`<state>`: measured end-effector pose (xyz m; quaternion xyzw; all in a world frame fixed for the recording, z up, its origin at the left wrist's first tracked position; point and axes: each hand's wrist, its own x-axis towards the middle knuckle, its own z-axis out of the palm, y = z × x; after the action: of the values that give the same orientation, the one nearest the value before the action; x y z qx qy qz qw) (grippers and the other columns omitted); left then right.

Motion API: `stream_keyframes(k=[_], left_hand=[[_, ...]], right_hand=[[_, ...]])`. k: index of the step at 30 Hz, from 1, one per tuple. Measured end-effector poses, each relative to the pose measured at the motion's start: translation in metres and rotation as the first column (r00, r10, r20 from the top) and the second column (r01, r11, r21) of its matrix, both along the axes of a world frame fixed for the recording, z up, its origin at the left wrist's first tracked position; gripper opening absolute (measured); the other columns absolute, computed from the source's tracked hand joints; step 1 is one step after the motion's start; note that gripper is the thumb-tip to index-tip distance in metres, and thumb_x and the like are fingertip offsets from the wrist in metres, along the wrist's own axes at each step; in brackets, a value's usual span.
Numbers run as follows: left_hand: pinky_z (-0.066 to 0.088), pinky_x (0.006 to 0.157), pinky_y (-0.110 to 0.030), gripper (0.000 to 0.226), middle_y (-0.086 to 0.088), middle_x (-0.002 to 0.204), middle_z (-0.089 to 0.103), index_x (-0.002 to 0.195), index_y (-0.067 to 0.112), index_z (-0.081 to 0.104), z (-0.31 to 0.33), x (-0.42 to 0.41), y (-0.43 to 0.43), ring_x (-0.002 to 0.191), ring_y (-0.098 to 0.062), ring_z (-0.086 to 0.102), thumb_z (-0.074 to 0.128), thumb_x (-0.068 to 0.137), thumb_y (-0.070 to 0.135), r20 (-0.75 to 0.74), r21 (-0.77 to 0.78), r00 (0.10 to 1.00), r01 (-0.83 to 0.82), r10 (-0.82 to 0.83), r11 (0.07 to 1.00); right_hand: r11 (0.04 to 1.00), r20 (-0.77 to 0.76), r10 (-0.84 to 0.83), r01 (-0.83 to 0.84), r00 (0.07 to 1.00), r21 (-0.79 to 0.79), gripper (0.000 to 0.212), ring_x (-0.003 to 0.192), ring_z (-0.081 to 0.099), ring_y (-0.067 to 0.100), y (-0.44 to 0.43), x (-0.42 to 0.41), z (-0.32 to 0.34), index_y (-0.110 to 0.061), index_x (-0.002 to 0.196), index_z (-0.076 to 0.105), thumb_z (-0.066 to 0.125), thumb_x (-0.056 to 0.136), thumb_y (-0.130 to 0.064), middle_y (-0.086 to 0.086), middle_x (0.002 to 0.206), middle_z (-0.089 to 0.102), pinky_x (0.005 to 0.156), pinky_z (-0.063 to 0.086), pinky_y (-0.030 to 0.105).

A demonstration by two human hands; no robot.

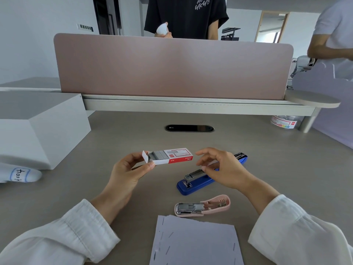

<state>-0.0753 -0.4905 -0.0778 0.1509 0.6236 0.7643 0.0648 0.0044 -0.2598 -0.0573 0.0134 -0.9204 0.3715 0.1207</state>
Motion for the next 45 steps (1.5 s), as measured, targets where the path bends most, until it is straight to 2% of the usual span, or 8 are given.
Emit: stream_keyframes(k=[6, 11, 15, 20, 24, 32, 38, 45], left_hand=[[0.047, 0.091, -0.032, 0.024, 0.010, 0.078, 0.074, 0.082, 0.020, 0.069, -0.001, 0.000, 0.000, 0.090, -0.018, 0.062, 0.065, 0.075, -0.003, 0.003, -0.008, 1.000, 0.004, -0.004, 1.000], [0.057, 0.075, -0.018, 0.026, 0.001, 0.085, 0.073, 0.082, 0.017, 0.068, 0.001, 0.000, 0.001, 0.081, -0.012, 0.069, 0.059, 0.078, -0.007, 0.070, 0.087, 0.995, 0.060, -0.066, 0.994], [0.056, 0.068, -0.015, 0.029, 0.003, 0.077, 0.075, 0.085, 0.013, 0.066, 0.004, 0.004, 0.004, 0.072, -0.007, 0.070, 0.052, 0.080, -0.012, 0.126, 0.149, 0.978, 0.144, -0.163, 0.978], [0.057, 0.079, -0.021, 0.034, 0.002, 0.100, 0.073, 0.102, 0.021, 0.066, 0.004, 0.008, 0.001, 0.089, -0.012, 0.070, 0.063, 0.071, 0.008, 0.127, 0.039, 0.948, 0.290, -0.292, 0.956], [0.055, 0.075, -0.021, 0.021, 0.004, 0.085, 0.077, 0.096, 0.021, 0.067, 0.010, 0.009, 0.003, 0.079, -0.010, 0.072, 0.051, 0.083, 0.018, 0.231, 0.110, 0.913, 0.320, -0.337, 0.941], [0.056, 0.066, -0.021, 0.011, -0.001, 0.072, 0.075, 0.084, 0.016, 0.066, 0.012, 0.008, 0.004, 0.065, -0.011, 0.070, 0.059, 0.084, 0.007, 0.227, -0.090, 0.960, 0.190, -0.165, 0.978], [0.055, 0.050, -0.016, 0.006, -0.002, 0.063, 0.075, 0.076, 0.012, 0.059, 0.017, 0.006, 0.003, 0.058, -0.011, 0.070, 0.062, 0.078, 0.008, 0.271, -0.049, 0.937, 0.244, -0.222, 0.969], [0.056, 0.052, -0.017, 0.003, -0.001, 0.062, 0.074, 0.079, 0.010, 0.060, 0.016, 0.007, 0.001, 0.053, -0.009, 0.067, 0.062, 0.079, 0.008, 0.298, -0.105, 0.921, 0.294, -0.252, 0.950]], right_hand=[[0.999, 0.001, 0.030, -0.030, 1.000, 0.041, 0.040, 0.079, 0.065, 0.001, -0.007, 0.002, 0.002, -0.021, 0.113, 0.054, 0.046, 0.085, 0.006, -0.009, 0.094, 0.063, 0.070, 0.051, 0.011], [0.981, -0.141, -0.129, 0.106, 0.982, -0.161, 0.027, 0.088, 0.062, 0.002, -0.011, 0.001, 0.009, -0.024, 0.107, 0.058, 0.054, 0.088, -0.004, -0.010, 0.097, 0.066, 0.081, 0.050, 0.018], [0.950, 0.038, -0.086, 0.093, 0.996, -0.298, 0.049, 0.106, 0.058, 0.006, -0.012, -0.002, 0.011, -0.023, 0.130, 0.047, 0.063, 0.084, -0.022, -0.011, 0.116, 0.061, 0.096, 0.046, 0.028], [0.918, 0.058, -0.038, 0.058, 0.998, -0.391, 0.042, 0.095, 0.066, 0.009, -0.013, 0.000, 0.010, -0.022, 0.117, 0.059, 0.067, 0.078, -0.008, -0.007, 0.101, 0.069, 0.089, 0.053, 0.028], [0.894, 0.059, -0.040, 0.063, 0.997, -0.443, 0.046, 0.093, 0.067, 0.007, -0.013, 0.000, 0.010, -0.020, 0.119, 0.056, 0.067, 0.077, -0.004, -0.010, 0.098, 0.070, 0.086, 0.054, 0.025], [0.906, 0.072, 0.031, 0.002, 0.997, -0.423, 0.051, 0.094, 0.068, 0.006, -0.022, 0.002, 0.012, -0.015, 0.119, 0.057, 0.071, 0.073, 0.000, -0.006, 0.102, 0.070, 0.087, 0.054, 0.024], [0.940, 0.086, 0.063, -0.030, 0.994, -0.339, 0.055, 0.096, 0.066, 0.002, -0.030, 0.004, 0.015, -0.012, 0.129, 0.050, 0.068, 0.078, -0.003, -0.007, 0.106, 0.069, 0.087, 0.052, 0.019], [0.965, 0.076, 0.104, -0.082, 0.992, -0.250, 0.054, 0.099, 0.064, -0.002, -0.038, 0.008, 0.019, -0.016, 0.132, 0.046, 0.063, 0.082, -0.003, -0.014, 0.102, 0.066, 0.085, 0.052, 0.016]])
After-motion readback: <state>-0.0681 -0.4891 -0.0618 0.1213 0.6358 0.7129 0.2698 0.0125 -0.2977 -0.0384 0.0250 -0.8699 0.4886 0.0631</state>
